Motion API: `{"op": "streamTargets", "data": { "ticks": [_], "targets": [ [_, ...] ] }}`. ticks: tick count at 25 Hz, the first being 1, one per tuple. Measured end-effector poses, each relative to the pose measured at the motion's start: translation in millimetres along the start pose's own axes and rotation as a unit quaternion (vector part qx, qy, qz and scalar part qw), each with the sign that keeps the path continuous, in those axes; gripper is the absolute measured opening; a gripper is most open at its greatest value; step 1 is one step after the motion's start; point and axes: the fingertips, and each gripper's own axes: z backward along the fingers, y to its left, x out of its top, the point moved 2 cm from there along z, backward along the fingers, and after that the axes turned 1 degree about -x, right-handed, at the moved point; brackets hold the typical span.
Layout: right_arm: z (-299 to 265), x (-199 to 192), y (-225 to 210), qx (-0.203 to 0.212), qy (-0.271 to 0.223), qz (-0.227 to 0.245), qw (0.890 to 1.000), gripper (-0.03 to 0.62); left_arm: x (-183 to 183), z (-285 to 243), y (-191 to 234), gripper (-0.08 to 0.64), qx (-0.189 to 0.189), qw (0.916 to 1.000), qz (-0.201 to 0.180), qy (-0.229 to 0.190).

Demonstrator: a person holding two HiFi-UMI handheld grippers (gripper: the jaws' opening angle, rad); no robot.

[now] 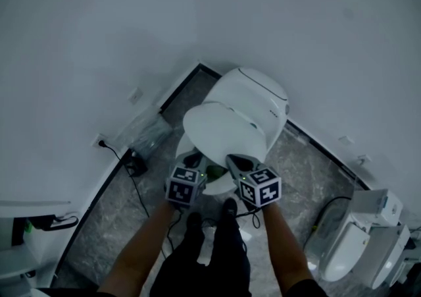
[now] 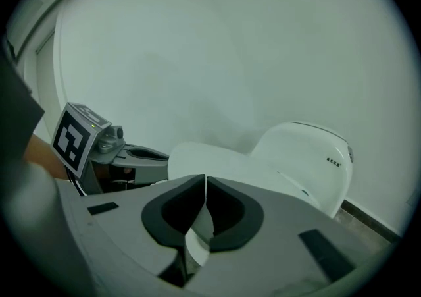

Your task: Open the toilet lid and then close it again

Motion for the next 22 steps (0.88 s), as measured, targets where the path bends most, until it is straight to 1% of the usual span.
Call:
{"op": "streamTargets", "data": {
  "ticks": [11,22],
  "targets": [
    [-11.9,-32.7,13.4,-0.009,0.028,0.006,1.000,0.014,-40.8,6.7,5.5,0.008,0.004,0.9996,0.023,0.016],
    [-28.5,-67.2,26.7,-0.010,0.052,-0.010,0.999,0.014,-86.6,8.6,21.3,0.008,0.007,0.9987,0.040,0.032]
  ]
}}
